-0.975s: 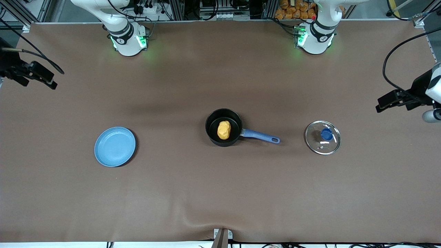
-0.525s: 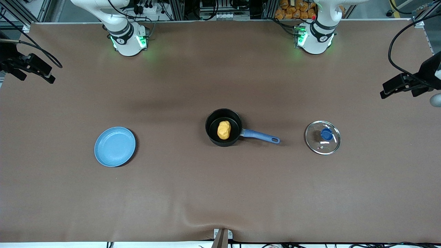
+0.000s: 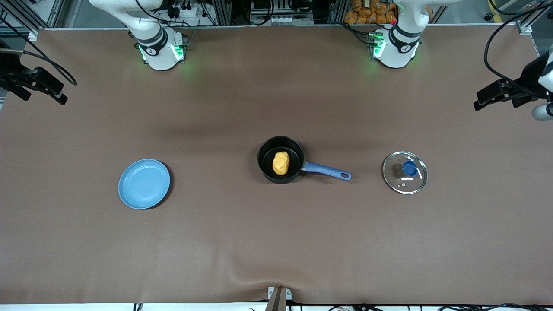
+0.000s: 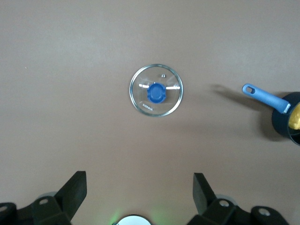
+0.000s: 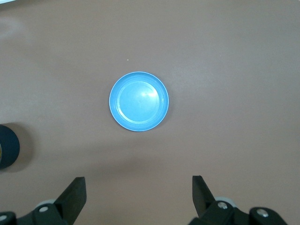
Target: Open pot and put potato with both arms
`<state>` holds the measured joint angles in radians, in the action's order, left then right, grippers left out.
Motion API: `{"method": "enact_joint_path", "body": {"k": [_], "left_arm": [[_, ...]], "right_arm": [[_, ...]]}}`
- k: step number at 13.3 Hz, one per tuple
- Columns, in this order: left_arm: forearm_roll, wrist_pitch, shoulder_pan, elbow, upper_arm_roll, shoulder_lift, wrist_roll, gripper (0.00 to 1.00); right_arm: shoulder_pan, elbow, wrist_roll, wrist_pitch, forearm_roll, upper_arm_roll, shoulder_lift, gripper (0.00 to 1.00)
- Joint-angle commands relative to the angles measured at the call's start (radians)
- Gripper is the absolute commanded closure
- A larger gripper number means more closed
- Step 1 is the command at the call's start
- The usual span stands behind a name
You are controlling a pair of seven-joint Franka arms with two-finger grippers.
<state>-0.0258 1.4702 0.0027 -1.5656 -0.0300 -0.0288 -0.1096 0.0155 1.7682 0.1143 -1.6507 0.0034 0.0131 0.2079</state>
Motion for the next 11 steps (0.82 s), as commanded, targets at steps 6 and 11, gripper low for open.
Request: {"method": "enact_joint_path", "body": {"k": [6,11], "left_arm": [[-0.013,0.010,0.003,-0.051,-0.042,-0.062,-0.005,0.00],[-0.006,0.004,-0.016,-0.048,-0.048,-0.065,-0.100,0.00]], "right_arm": [[0.014,0.030,-0.008,-0.006,-0.016,-0.013,0.033,0.00],[0.014,0.030,-0.008,-0.008,-0.016,-0.013,0.033,0.00]]}}
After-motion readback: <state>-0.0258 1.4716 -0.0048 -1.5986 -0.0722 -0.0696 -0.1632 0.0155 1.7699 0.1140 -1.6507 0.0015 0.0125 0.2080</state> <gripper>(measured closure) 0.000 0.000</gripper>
